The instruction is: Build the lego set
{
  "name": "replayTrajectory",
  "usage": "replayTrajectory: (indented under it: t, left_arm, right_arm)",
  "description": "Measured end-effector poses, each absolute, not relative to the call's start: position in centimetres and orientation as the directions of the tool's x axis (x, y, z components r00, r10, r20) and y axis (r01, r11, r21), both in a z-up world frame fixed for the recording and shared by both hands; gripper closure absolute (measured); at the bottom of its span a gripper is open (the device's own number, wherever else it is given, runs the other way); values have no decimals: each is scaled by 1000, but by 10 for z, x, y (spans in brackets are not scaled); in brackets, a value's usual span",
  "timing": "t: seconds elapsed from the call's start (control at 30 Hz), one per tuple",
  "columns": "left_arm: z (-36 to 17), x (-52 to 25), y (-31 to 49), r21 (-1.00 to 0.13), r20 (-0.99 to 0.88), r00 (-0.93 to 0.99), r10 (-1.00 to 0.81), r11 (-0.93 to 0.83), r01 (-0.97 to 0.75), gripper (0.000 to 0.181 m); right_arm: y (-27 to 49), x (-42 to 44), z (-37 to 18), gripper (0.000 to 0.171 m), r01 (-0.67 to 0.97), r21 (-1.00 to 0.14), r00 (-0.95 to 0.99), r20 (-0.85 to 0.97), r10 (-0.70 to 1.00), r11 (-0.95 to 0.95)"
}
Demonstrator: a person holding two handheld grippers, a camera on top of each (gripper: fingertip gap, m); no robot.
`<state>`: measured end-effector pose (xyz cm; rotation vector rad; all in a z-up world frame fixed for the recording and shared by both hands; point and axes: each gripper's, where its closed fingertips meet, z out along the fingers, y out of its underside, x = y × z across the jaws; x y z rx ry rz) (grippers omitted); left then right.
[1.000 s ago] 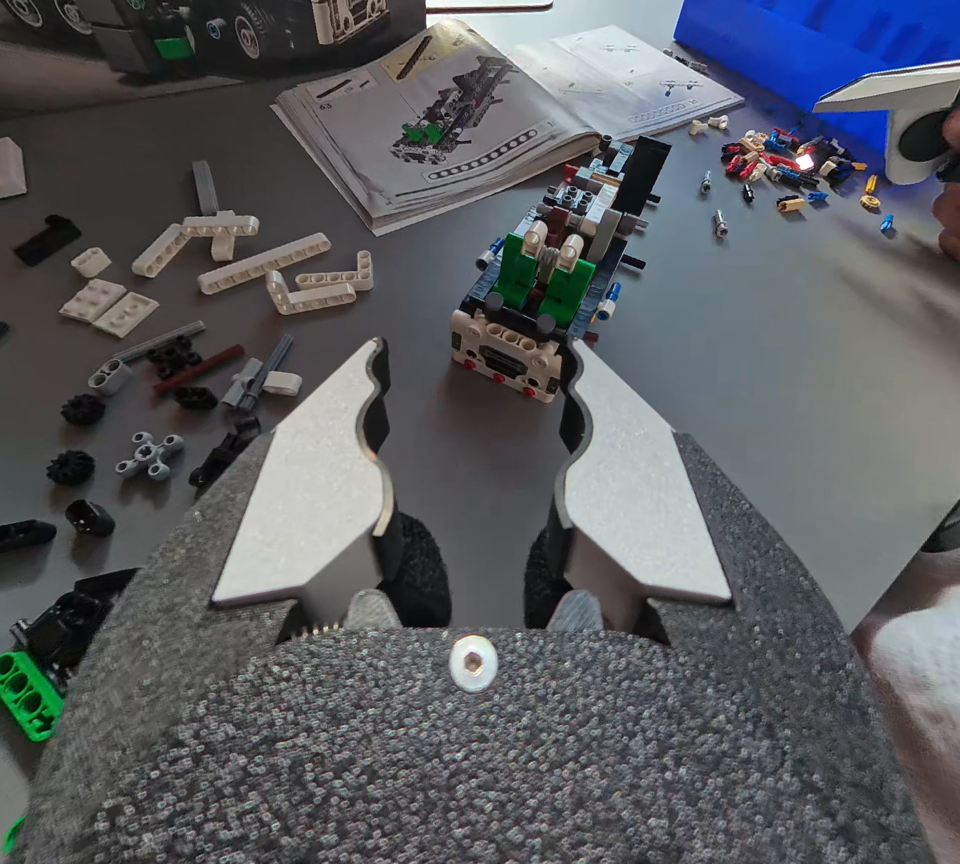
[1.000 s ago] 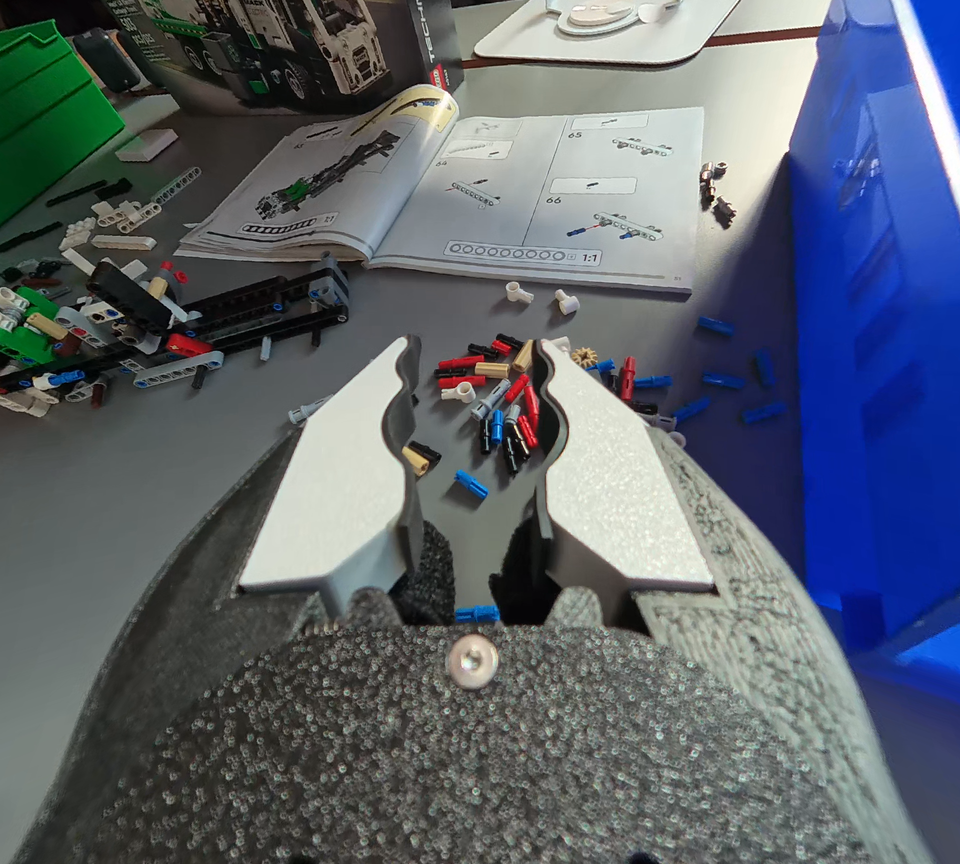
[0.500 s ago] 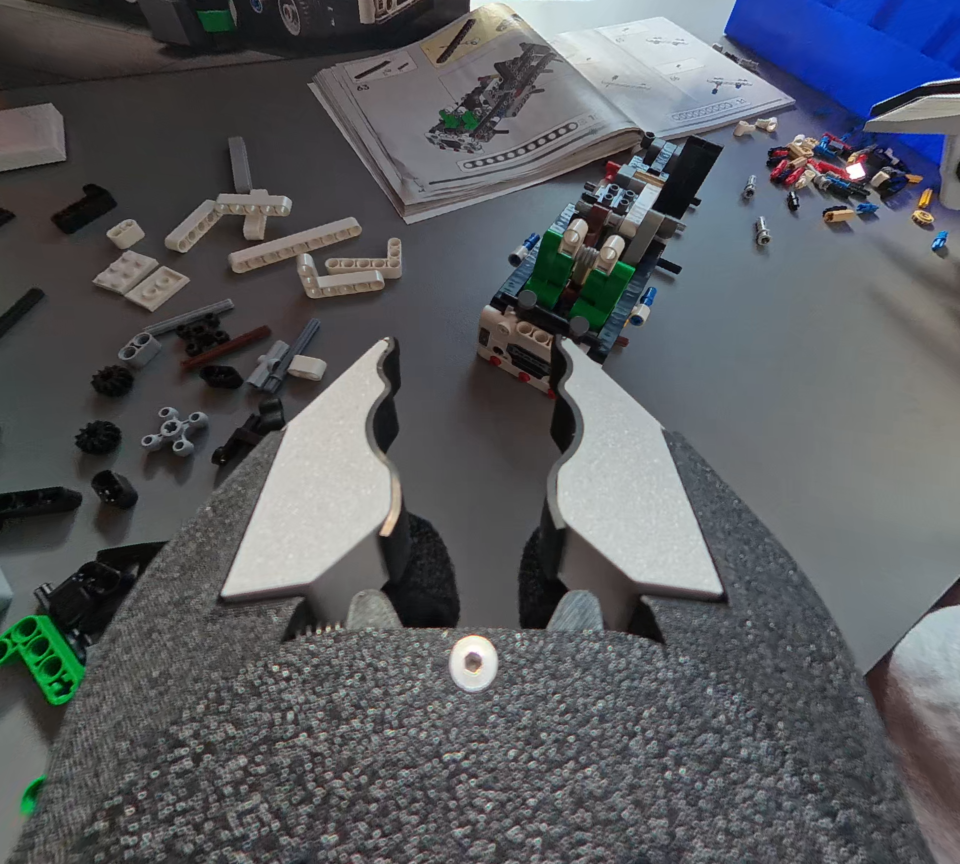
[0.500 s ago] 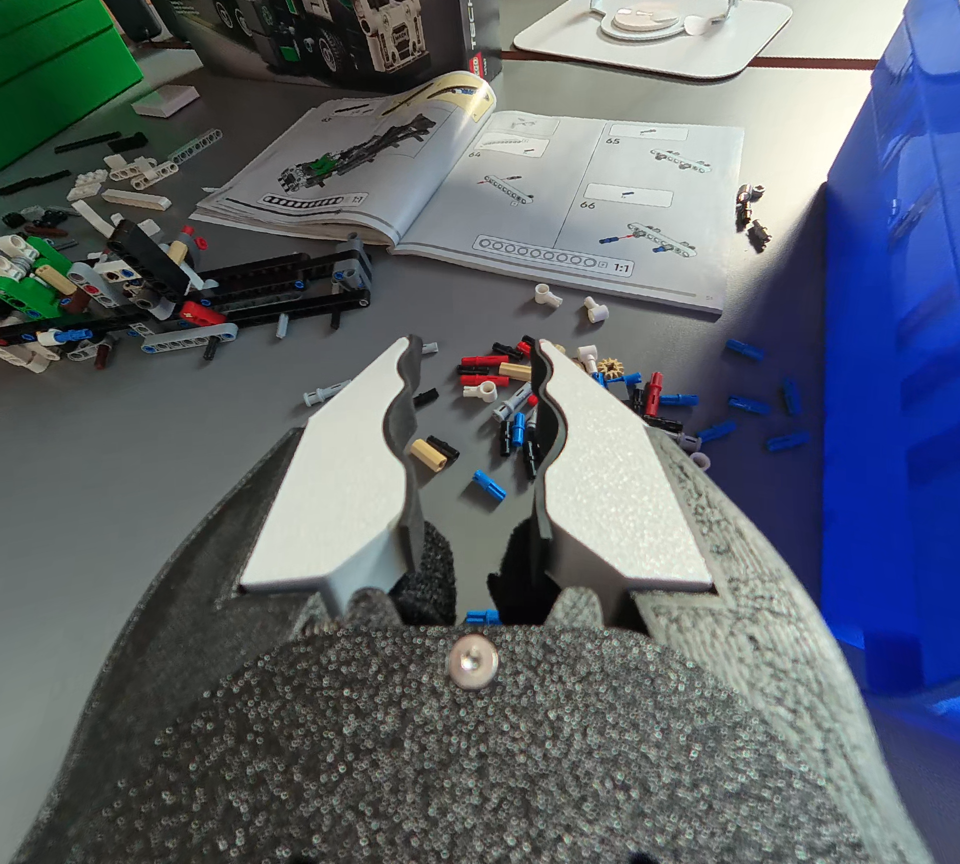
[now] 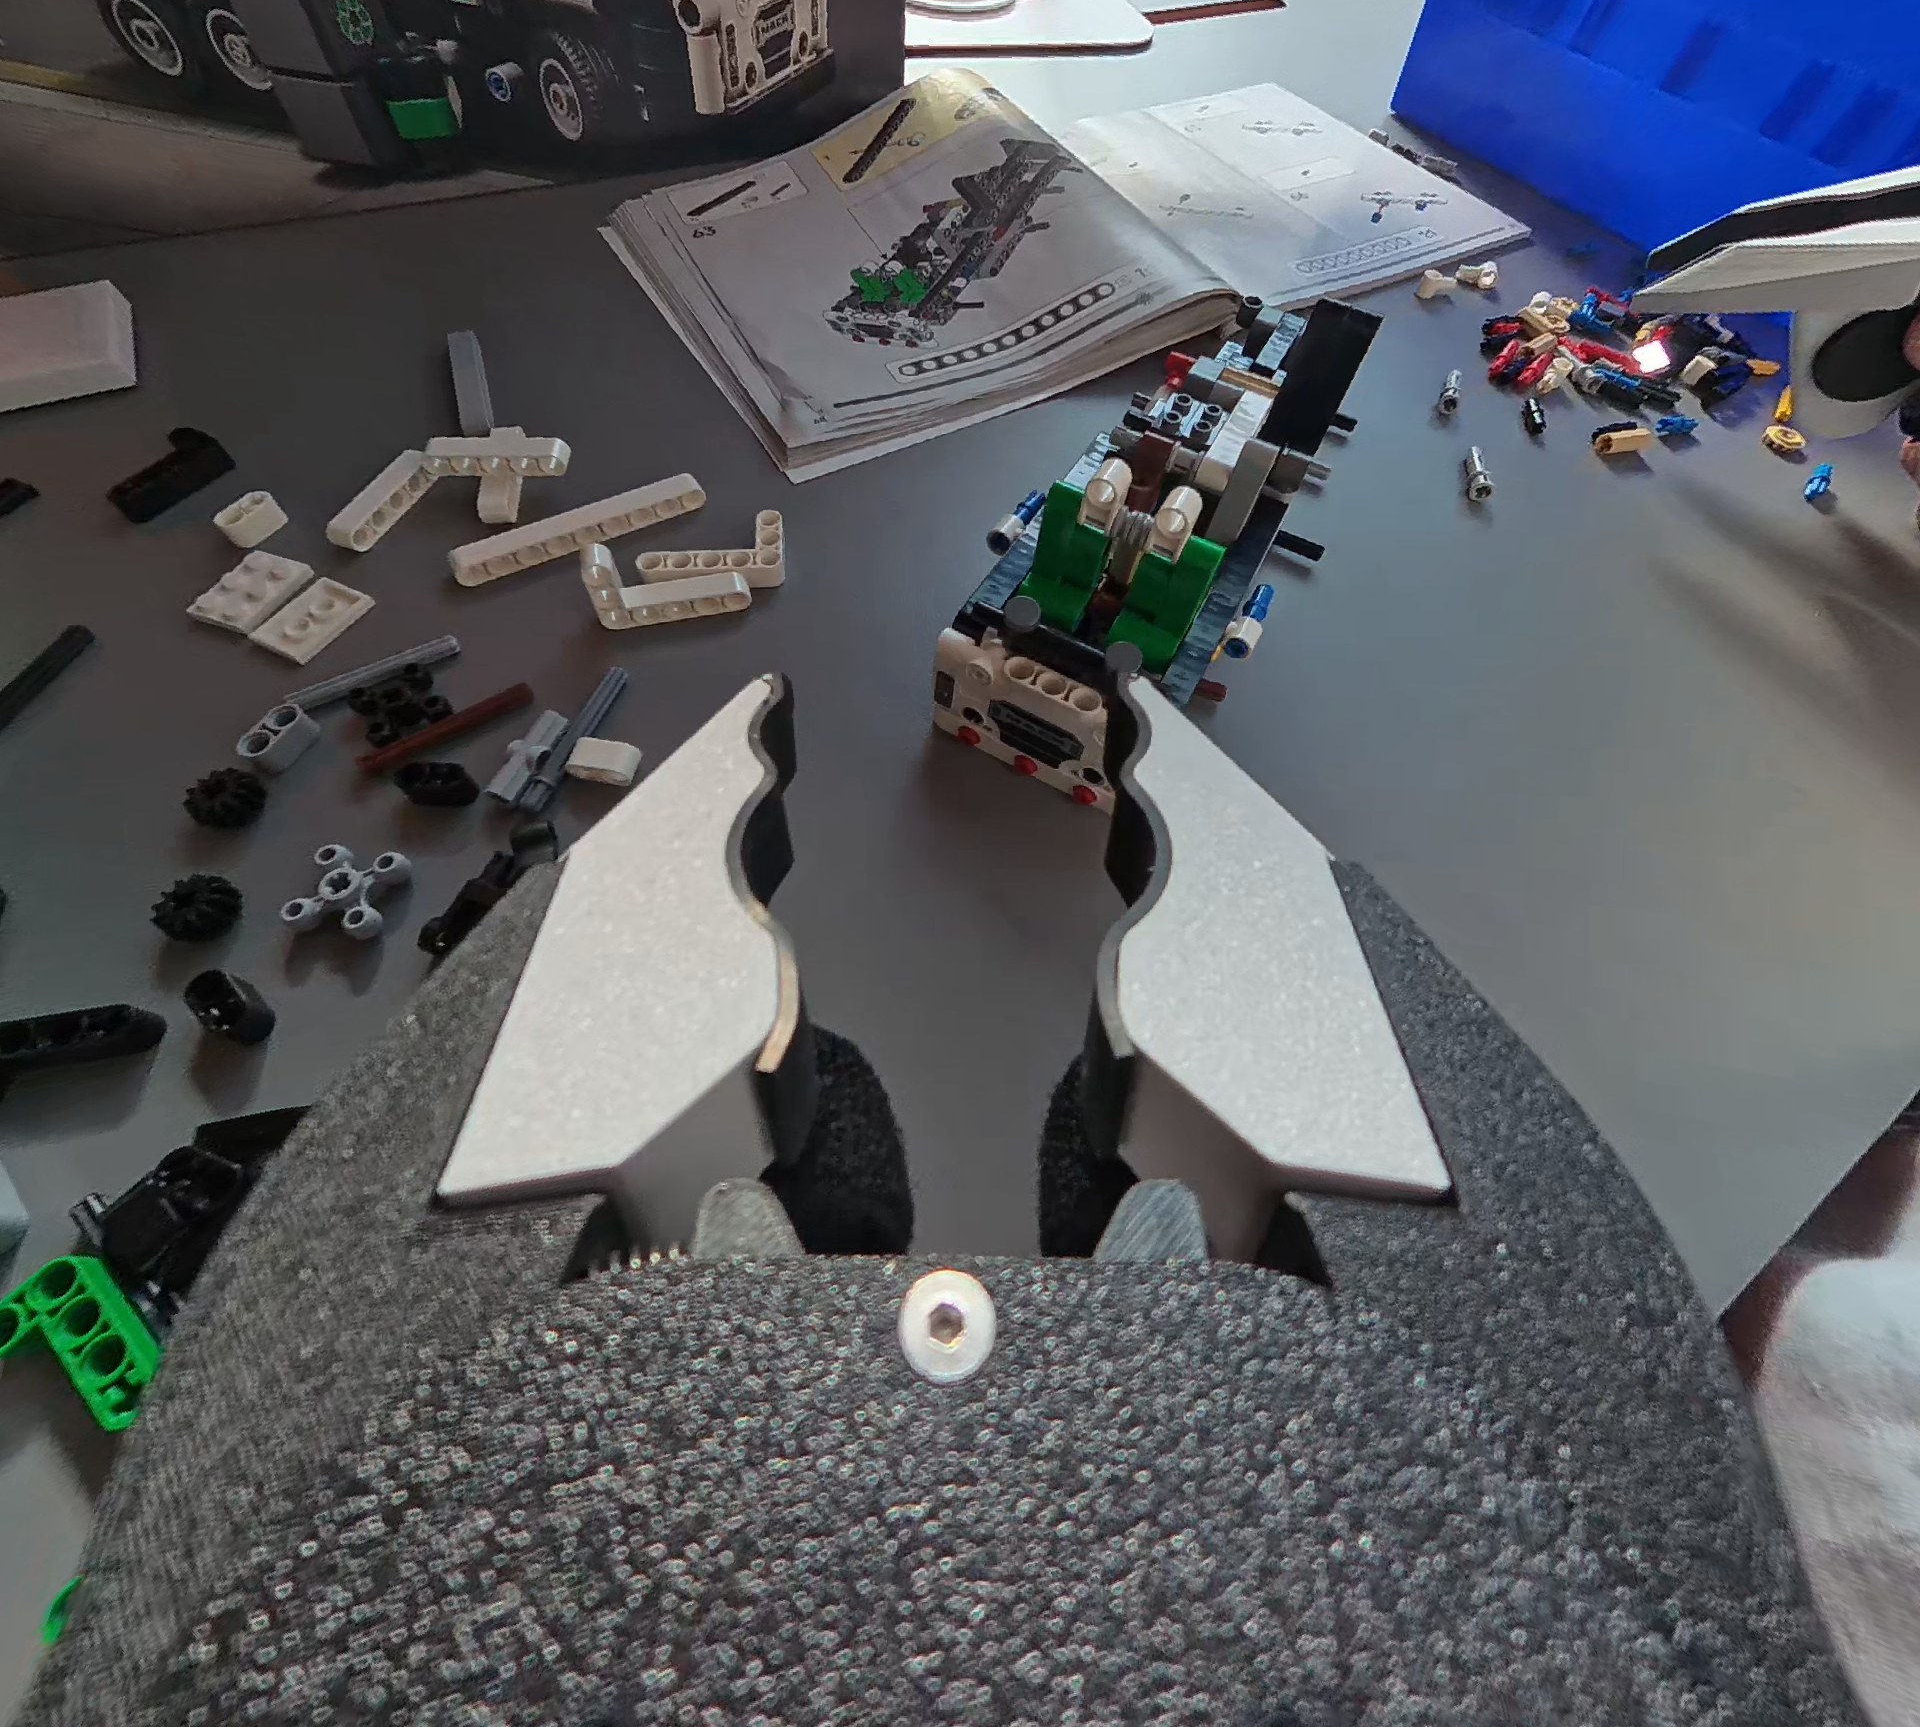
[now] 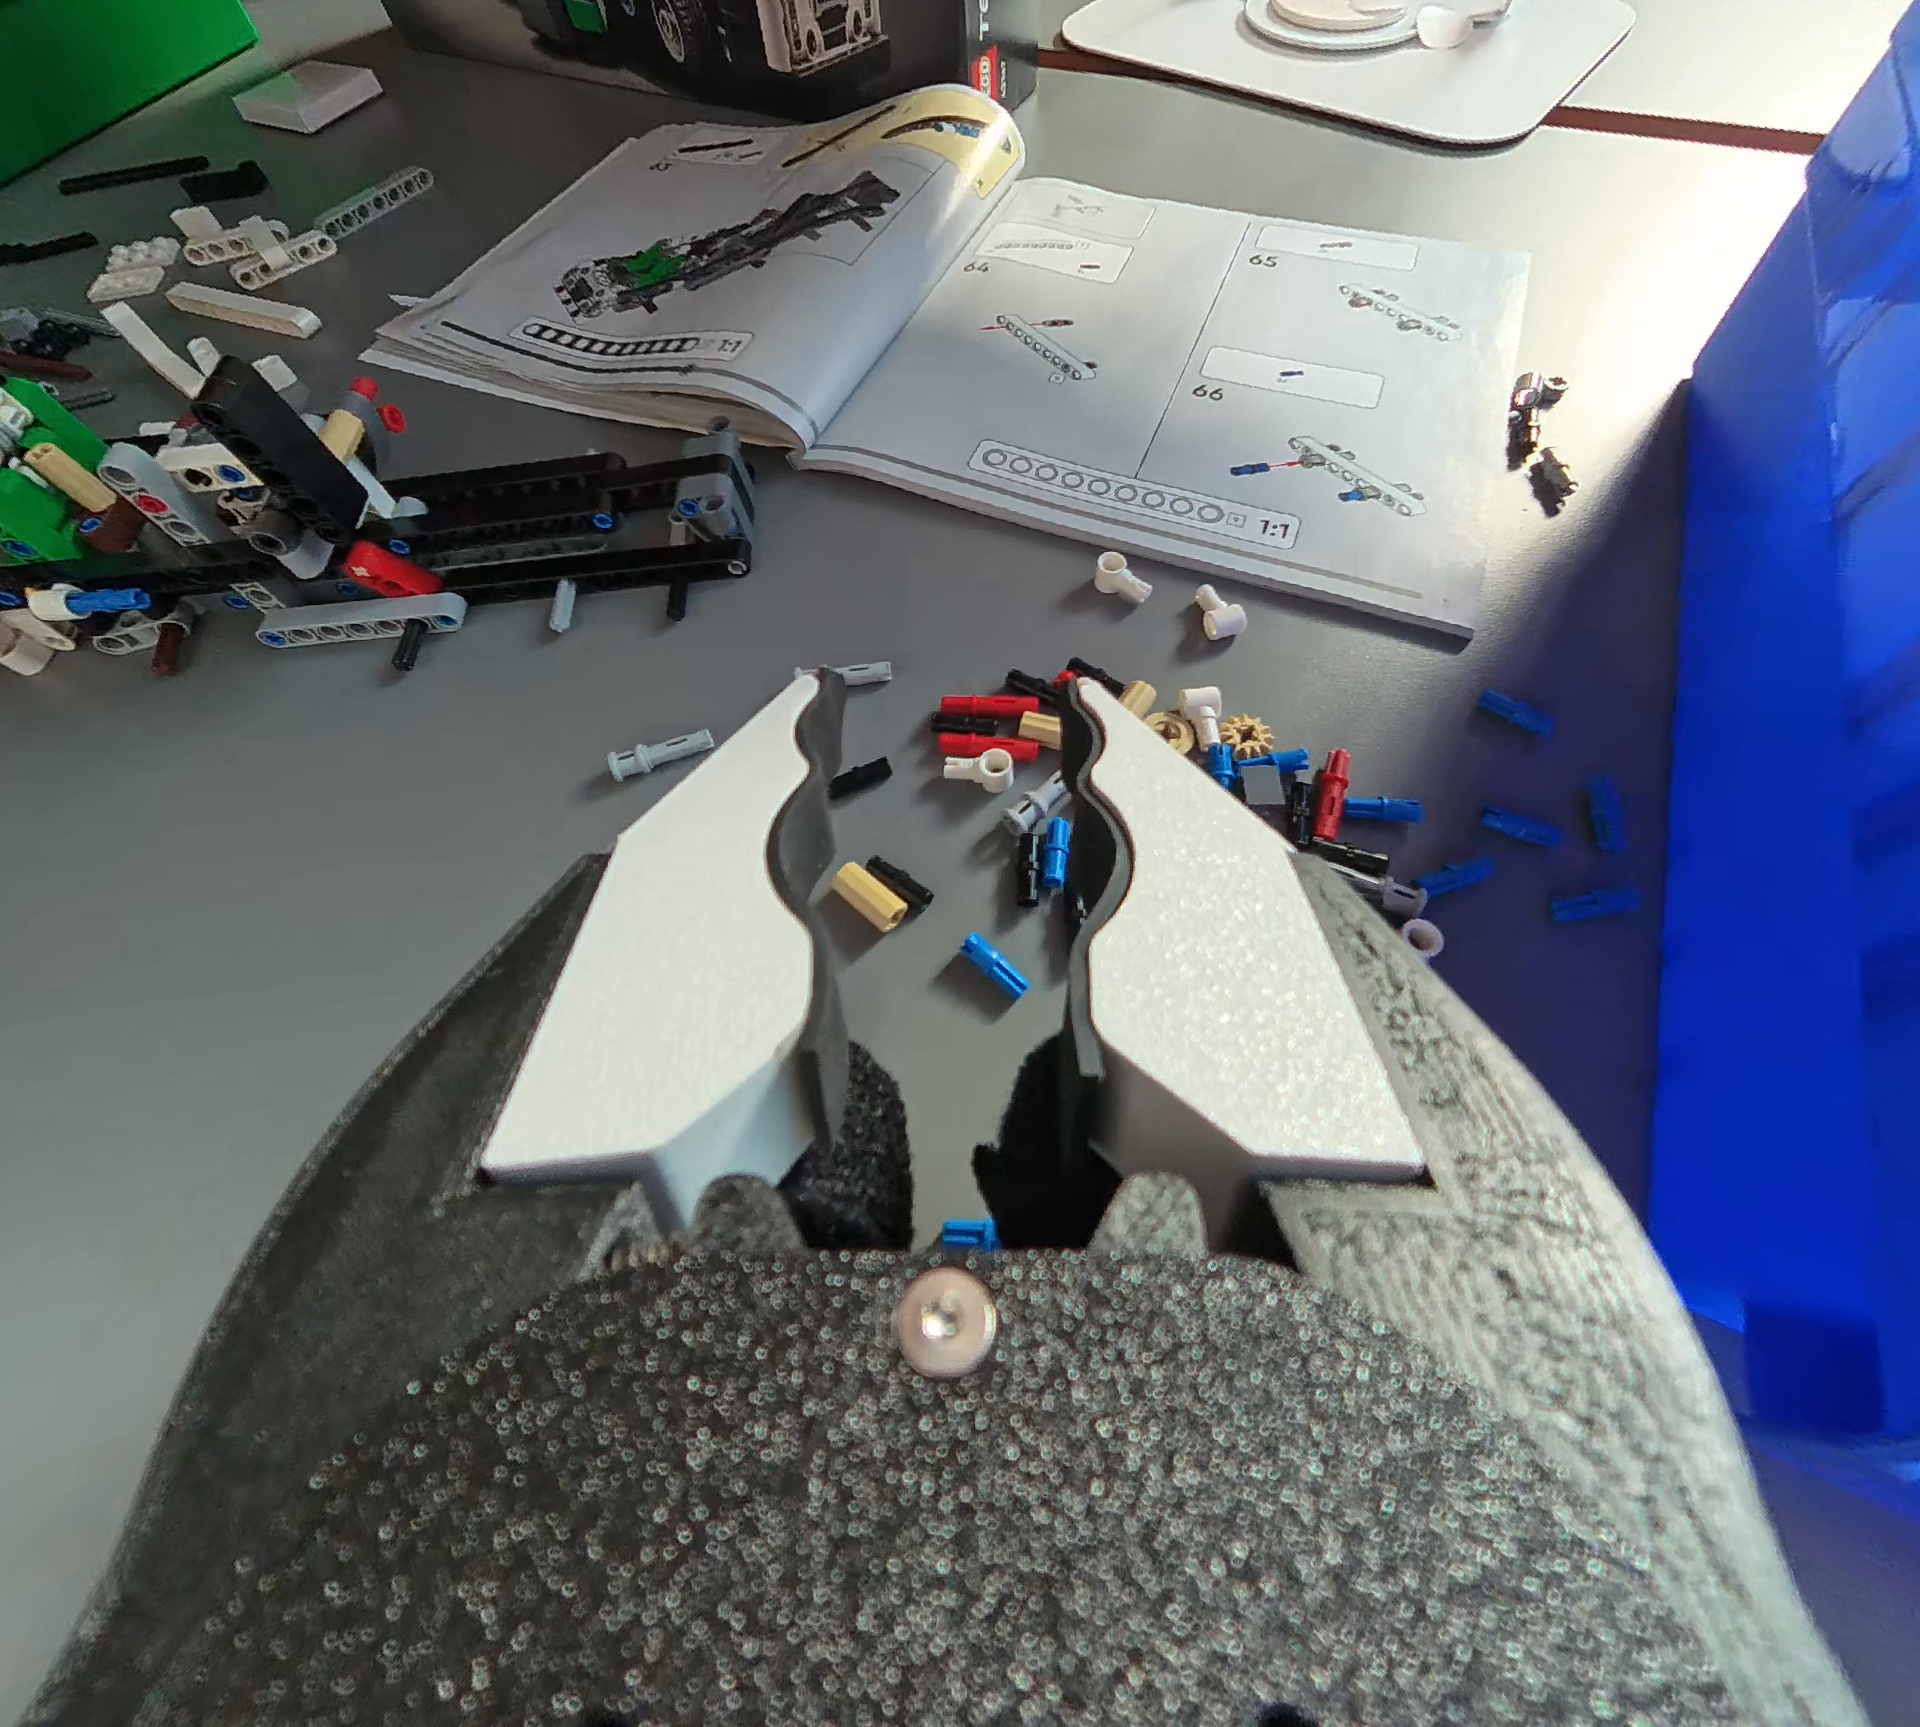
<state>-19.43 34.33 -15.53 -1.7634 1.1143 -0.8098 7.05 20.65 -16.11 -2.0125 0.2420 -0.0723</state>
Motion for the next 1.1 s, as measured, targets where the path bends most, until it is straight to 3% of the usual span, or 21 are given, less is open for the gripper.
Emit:
replayTrajectory:
  t: [0.2, 0.4, 0.53, 0.67, 0.77, 0.9, 1.1]
  left_arm:
    - [-151, -202, 352, -921, 60, 445, -893, -222, -321, 129]
    - [-142, -226, 380, -875, -78, 453, -888, -157, -458, 140]
    - [-141, -234, 394, -788, -39, 339, -940, -179, -589, 138]
    - [-143, -220, 427, -682, -172, 134, -976, 19, -731, 144]
    - [-161, -207, 451, -559, -160, -58, -985, 139, -818, 148]
    - [-175, -185, 473, -497, -92, -192, -977, 212, -841, 147]
    - [-198, -172, 482, -393, -138, -320, -937, 348, -851, 149]
  right_arm:
    - [207, 70, -162, 130, -137, -894, 979, -56, -198, -426]
    - [206, 70, -161, 130, -148, -897, 978, -69, -198, -417]
    - [207, 70, -162, 130, -143, -891, 979, -63, -196, -430]
    - [207, 69, -163, 130, -136, -890, 980, -57, -190, -434]
    - [207, 67, -161, 130, -128, -895, 982, -55, -179, -427]
    - [206, 61, -160, 130, -119, -898, 986, -57, -158, -424]
    - [208, 56, -165, 130, -64, -885, 990, 1, -140, -462]
